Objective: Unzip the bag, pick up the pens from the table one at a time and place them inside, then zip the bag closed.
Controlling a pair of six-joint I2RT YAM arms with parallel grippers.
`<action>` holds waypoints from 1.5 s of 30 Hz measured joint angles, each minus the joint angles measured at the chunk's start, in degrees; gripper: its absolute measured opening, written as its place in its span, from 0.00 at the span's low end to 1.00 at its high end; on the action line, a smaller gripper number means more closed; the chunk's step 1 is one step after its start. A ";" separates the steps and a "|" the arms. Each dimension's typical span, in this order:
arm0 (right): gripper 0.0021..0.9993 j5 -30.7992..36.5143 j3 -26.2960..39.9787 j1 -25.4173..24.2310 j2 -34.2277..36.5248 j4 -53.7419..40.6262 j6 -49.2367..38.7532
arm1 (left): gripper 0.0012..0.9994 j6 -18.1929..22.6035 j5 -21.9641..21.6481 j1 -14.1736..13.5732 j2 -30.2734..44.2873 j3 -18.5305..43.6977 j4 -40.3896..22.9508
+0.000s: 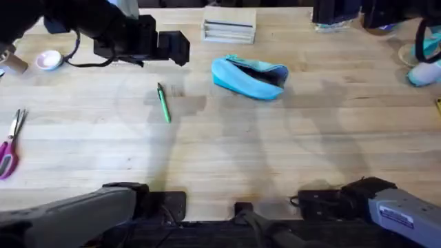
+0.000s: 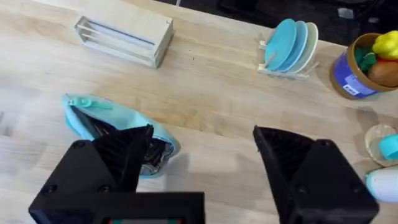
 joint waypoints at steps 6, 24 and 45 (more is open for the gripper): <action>1.00 0.00 0.00 -0.04 -0.01 -0.02 0.17 | 0.99 -7.76 -5.32 0.00 6.15 0.00 -0.57; 1.00 0.02 0.00 -0.04 0.00 -0.13 0.17 | 0.99 -20.16 -9.56 0.00 17.56 -13.58 11.20; 1.00 0.02 0.00 -0.04 0.00 -0.12 0.17 | 0.09 -21.85 -9.88 0.10 15.87 -18.03 14.93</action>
